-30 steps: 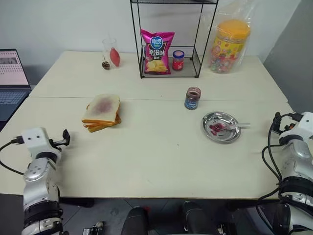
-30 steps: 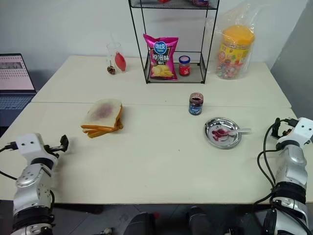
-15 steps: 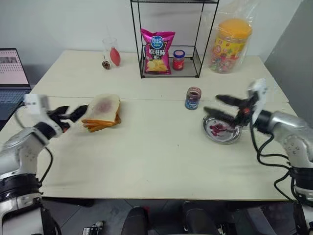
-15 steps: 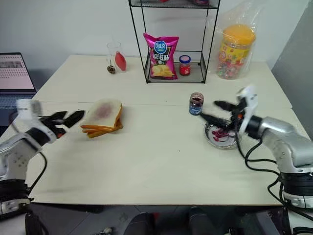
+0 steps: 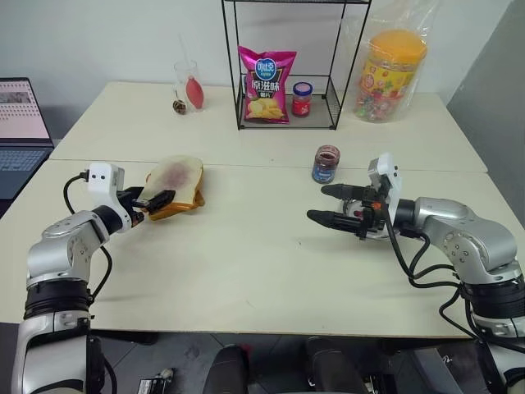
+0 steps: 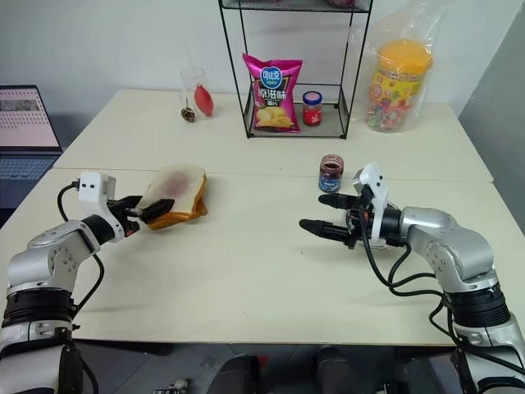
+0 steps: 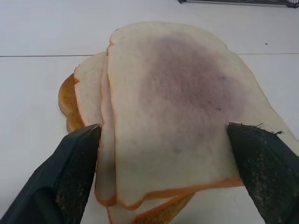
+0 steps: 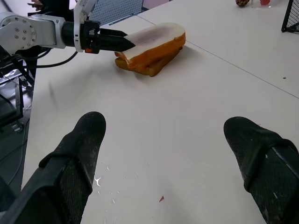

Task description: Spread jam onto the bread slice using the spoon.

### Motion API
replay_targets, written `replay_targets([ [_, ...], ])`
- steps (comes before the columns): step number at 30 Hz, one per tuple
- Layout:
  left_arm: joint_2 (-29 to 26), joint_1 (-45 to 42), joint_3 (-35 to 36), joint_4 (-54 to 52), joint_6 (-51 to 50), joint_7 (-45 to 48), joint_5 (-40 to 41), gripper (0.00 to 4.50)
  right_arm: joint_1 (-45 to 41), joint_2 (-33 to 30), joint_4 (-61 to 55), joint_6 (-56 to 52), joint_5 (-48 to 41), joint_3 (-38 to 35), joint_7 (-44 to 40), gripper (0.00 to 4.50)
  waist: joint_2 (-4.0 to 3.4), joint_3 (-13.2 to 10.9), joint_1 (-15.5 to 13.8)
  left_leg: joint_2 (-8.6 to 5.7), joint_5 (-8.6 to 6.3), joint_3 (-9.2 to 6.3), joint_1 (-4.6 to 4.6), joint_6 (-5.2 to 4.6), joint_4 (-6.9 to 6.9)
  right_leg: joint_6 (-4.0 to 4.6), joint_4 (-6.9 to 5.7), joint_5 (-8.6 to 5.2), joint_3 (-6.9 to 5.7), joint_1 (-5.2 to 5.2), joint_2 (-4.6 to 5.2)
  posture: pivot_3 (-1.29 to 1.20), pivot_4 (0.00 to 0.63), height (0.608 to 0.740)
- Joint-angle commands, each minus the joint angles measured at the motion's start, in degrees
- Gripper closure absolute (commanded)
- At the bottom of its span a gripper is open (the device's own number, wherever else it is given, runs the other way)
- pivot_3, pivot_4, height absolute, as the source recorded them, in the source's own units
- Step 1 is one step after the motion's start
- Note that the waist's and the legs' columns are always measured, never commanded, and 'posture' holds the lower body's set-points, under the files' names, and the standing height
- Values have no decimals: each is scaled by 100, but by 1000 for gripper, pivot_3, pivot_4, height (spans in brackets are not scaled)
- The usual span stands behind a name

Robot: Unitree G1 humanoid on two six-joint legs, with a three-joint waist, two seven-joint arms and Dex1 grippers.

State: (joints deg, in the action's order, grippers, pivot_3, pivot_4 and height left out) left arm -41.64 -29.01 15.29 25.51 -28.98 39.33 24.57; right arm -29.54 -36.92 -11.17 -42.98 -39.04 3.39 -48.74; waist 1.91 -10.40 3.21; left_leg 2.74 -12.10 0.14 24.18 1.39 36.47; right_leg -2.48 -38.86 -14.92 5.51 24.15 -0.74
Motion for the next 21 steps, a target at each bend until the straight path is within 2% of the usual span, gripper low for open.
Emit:
replay_targets([
  [1, -31, -142, 18, 54, 125, 57, -114, 990, -47, 38, -290, -26, -62, -117, -47, 0, 0, 0, 0, 0, 0, 0, 0, 0, 0, 0, -2, 0, 0, 0, 0, 0, 150, 740],
  [9, -34, -266, -54, 221, 188, 142, -256, 2388, -78, 103, -262, -45, -65, -202, 23, 0, 0, 0, -1, -1, 0, 0, 0, 0, 4, 0, -2, 0, 0, -2, 0, 0, 150, 740],
  [17, 15, -332, -51, 303, 240, 136, -406, 4023, -124, 84, -199, -94, -75, -342, 52, 0, 0, 0, -13, -1, 0, 0, 1, 0, 4, 0, -2, 0, 0, -2, 0, 0, 150, 740],
  [20, 16, -378, -60, 277, 323, 125, -449, 4486, -131, 85, -187, -113, -75, -387, 62, 0, 0, 0, -13, -1, 0, -1, 0, 0, 4, 0, -2, 0, -1, -2, 1, 0, 150, 740],
  [21, 14, -396, -55, 262, 373, 114, -472, 4486, -134, 89, -187, -121, -74, -394, 62, 0, 0, 0, -14, -1, 0, -1, 0, 0, 4, 0, -2, 0, -1, -2, 1, 0, 150, 740],
])
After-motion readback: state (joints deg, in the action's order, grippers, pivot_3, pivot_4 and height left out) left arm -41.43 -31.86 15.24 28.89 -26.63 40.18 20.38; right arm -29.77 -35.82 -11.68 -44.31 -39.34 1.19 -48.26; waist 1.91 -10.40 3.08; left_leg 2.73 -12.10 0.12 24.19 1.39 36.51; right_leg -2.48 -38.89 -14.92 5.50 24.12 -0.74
